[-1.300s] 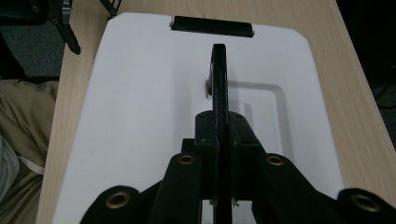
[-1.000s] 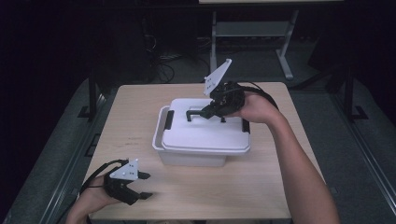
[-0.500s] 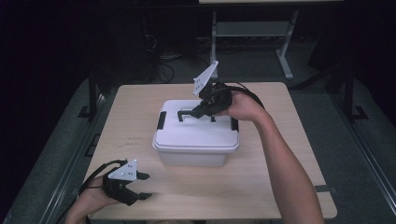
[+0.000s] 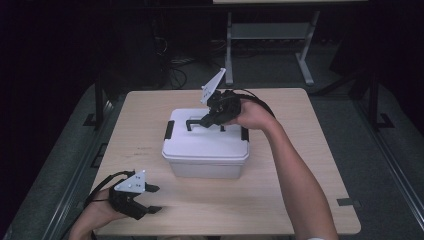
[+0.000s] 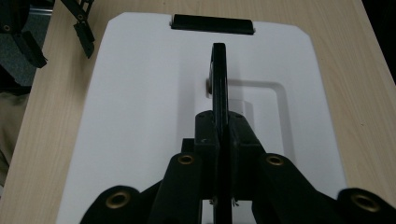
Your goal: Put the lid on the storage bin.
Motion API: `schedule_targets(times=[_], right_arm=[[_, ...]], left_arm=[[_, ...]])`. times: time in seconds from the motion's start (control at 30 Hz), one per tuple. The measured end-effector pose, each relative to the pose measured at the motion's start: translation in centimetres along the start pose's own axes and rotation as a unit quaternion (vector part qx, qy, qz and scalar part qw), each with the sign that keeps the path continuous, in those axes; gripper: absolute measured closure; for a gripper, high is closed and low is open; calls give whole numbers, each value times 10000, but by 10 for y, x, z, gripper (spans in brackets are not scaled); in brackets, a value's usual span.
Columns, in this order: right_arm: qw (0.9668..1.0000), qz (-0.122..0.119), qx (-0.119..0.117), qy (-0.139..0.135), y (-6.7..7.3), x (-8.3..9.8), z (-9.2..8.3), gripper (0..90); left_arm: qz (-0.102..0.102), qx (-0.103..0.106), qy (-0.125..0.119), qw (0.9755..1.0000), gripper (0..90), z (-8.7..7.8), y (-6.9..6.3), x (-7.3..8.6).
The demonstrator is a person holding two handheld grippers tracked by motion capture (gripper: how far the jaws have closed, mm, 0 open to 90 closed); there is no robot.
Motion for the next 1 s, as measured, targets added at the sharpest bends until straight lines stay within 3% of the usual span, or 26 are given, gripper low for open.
schedule_targets(times=[0.53,0.9,1.0], right_arm=[[9997,84,-96,213,-4,3,12,836],[9997,122,-84,184,-3,8,10,829],[9997,164,-135,144,-1,8,9,782]], left_arm=[[-17,-13,-7,10000,366,-2,2,3],[-44,4,2,10000,366,0,1,2],[-39,14,14,10000,366,1,0,2]])
Point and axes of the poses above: each handheld gripper's, and its own axes: z roughly forward along the jaws, x roughly out of its underside, y roughly to its left, the point moved 2 cm from there along z, roughly forward along the jaws, and after that the axes turned 10 degrees about y, right-handed, at the moved point
